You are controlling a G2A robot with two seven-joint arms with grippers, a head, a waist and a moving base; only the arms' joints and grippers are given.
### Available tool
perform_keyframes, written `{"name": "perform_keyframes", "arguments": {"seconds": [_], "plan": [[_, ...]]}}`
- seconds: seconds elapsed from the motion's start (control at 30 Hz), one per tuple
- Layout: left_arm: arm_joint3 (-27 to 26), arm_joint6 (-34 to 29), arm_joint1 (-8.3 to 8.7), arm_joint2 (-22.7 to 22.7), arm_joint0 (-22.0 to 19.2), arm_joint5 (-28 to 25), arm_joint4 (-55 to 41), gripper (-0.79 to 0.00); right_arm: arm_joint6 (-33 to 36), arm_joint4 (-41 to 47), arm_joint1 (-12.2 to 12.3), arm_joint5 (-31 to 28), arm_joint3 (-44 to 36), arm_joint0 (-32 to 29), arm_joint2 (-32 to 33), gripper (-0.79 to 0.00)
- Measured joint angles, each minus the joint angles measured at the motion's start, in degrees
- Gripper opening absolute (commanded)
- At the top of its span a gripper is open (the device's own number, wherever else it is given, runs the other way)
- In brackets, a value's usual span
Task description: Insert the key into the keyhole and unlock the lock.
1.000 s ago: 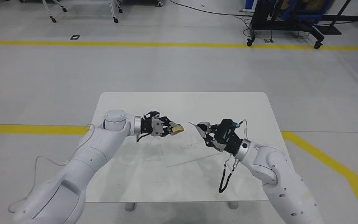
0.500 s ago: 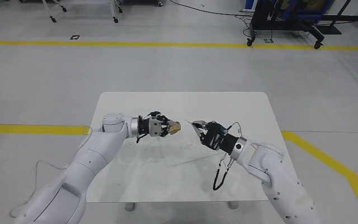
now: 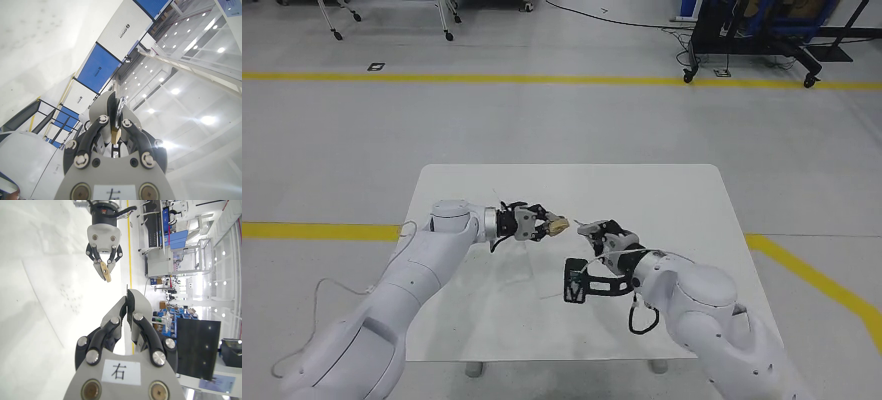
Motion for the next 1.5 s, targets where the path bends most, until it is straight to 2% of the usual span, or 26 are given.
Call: {"name": "perform_keyframes", "arguments": {"seconds": [0.2, 0.47, 0.97, 1.5], "plan": [[0.8, 0.2, -0.6, -0.1, -0.3, 0.2, 0.6, -0.785, 5.6, -4.5, -1.7, -7.1, 1.7, 7.0, -9.2, -0.785], [2.3, -0.3, -1.21, -0.8, -0.5, 0.1, 0.8, -0.785, 9.2, -3.3, -3.7, -10.4, 4.7, 11.1, -14.1, -0.785], [3.2, -0.2, -1.93, -2.1, -0.4, -0.3, 2.1, -0.785, 16.4, -2.3, -5.9, -10.9, 8.2, 11.2, -14.9, -0.785], [2.4, 1.6, -2.46, -3.1, 0.3, 0.6, 4.2, -0.785, 19.0, -1.3, -8.9, -9.2, 15.4, 14.1, -16.5, -0.785]]}}
